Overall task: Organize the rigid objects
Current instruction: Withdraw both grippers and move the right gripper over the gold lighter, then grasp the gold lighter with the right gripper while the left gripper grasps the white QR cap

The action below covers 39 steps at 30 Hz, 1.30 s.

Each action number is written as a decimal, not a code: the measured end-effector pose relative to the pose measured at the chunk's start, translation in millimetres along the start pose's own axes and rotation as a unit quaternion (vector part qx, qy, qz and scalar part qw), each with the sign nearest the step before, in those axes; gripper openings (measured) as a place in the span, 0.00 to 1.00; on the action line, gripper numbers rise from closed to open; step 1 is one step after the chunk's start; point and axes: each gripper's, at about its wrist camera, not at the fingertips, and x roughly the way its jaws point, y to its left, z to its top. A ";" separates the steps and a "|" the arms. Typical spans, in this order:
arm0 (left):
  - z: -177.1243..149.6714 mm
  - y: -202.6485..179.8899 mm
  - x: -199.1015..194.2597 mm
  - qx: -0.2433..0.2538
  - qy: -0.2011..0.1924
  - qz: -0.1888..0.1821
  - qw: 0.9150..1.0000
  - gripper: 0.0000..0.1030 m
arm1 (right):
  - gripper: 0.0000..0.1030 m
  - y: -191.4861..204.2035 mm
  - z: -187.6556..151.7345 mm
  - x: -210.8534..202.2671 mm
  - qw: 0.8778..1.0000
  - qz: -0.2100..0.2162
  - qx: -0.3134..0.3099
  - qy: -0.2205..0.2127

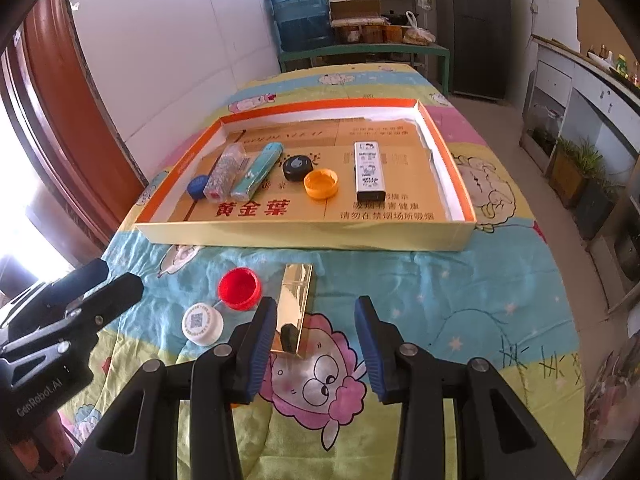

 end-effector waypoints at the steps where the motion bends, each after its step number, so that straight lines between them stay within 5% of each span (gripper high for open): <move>1: -0.6 -0.8 0.8 0.001 0.001 0.000 1.000 0.57 | 0.39 0.8 -0.4 1.9 1.000 0.002 0.000 0.002; 23: -7.4 -0.3 14.3 -0.001 0.015 -0.010 1.000 0.57 | 0.39 19.6 -0.6 31.8 1.000 -0.009 -0.028 0.013; 30: -11.5 3.7 17.7 -0.008 0.018 -0.018 1.000 0.57 | 0.18 15.9 -1.9 30.3 1.000 -0.007 -0.022 0.012; 39: -14.6 -16.9 27.1 0.018 0.034 -0.047 0.998 0.57 | 0.18 4.9 -5.3 21.9 1.000 -0.011 -0.012 0.004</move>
